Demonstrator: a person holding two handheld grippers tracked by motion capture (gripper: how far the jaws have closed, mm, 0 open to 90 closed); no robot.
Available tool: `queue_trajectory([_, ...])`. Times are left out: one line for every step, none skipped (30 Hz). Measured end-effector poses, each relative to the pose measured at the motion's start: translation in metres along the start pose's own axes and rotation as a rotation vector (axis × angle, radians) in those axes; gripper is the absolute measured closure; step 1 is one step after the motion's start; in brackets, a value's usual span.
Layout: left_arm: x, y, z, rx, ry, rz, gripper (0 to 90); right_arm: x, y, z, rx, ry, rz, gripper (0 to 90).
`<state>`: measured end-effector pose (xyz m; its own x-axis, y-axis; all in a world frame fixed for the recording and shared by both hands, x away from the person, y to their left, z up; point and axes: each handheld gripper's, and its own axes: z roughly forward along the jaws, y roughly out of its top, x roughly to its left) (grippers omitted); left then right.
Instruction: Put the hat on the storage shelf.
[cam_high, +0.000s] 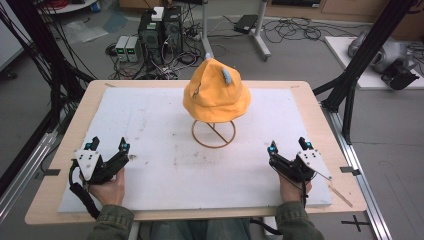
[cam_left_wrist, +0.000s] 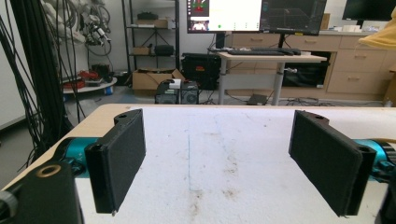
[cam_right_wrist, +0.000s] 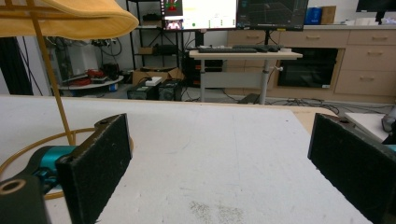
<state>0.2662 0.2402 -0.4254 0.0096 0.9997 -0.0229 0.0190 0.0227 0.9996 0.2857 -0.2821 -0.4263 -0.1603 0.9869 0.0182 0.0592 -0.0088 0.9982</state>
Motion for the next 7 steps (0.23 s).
queue_trajectory([-0.0006,-0.0001,0.0008,-0.002,-0.004,0.0,19.0,-0.0007,0.0,-0.0001,-0.002,-0.001,-0.004,5.8])
queue_trajectory([-0.0011,-0.0001,0.0013,-0.001,-0.007,0.0,19.1,-0.001,-0.0001,-0.0005,0.0,-0.002,-0.002,5.8])
queue_trajectory([-0.0019,0.0,0.0019,0.001,-0.011,0.0,19.0,-0.0015,-0.0002,-0.0008,0.0,-0.002,0.0,5.8])
queue_trajectory([-0.0028,0.0,0.0026,0.001,-0.014,0.002,19.1,-0.0023,-0.0002,-0.001,-0.002,-0.004,-0.003,5.8])
queue_trajectory([-0.0036,0.0,0.0033,0.003,-0.017,0.004,19.1,-0.0028,-0.0003,-0.0013,-0.001,-0.004,-0.001,5.8])
queue_trajectory([-0.0045,-0.0002,0.0042,0.004,-0.019,0.007,19.1,-0.0034,-0.0004,-0.0015,0.0,-0.005,0.002,5.8])
queue_trajectory([-0.0052,-0.0002,0.0046,0.007,-0.024,0.011,19.1,-0.0043,-0.0004,-0.0015,-0.001,-0.006,0.0,5.8])
